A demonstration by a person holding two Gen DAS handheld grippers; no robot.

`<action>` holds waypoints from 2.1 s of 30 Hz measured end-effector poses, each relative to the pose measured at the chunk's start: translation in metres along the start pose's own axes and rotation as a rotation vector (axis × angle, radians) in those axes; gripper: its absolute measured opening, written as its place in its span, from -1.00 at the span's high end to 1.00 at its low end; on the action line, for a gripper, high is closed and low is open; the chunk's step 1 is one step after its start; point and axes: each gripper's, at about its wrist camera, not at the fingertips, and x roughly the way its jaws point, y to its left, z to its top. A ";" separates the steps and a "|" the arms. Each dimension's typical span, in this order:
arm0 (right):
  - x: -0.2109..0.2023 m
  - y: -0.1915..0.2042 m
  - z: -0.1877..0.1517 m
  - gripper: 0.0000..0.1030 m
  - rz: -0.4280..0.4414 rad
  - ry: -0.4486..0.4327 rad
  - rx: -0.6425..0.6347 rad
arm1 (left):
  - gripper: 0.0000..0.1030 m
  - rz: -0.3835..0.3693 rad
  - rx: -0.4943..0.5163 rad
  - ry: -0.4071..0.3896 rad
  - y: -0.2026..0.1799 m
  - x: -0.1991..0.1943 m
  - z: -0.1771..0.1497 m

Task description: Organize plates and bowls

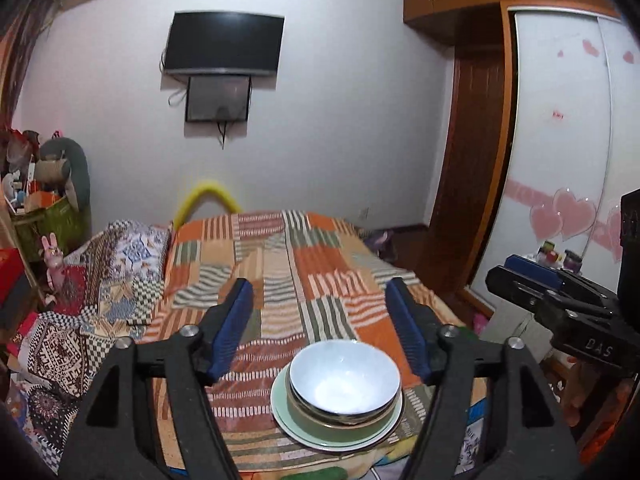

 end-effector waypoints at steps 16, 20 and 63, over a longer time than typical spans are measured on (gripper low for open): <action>-0.022 0.019 0.002 -0.99 -0.015 -0.122 -0.035 | -0.97 0.034 0.031 -0.121 -0.008 -0.038 0.002; -0.024 0.020 0.003 -0.99 -0.013 -0.127 -0.033 | -0.97 0.032 0.024 -0.120 -0.008 -0.038 0.002; -0.029 0.021 -0.001 -0.99 -0.015 -0.111 -0.031 | -1.00 0.035 0.012 -0.107 -0.002 -0.032 -0.005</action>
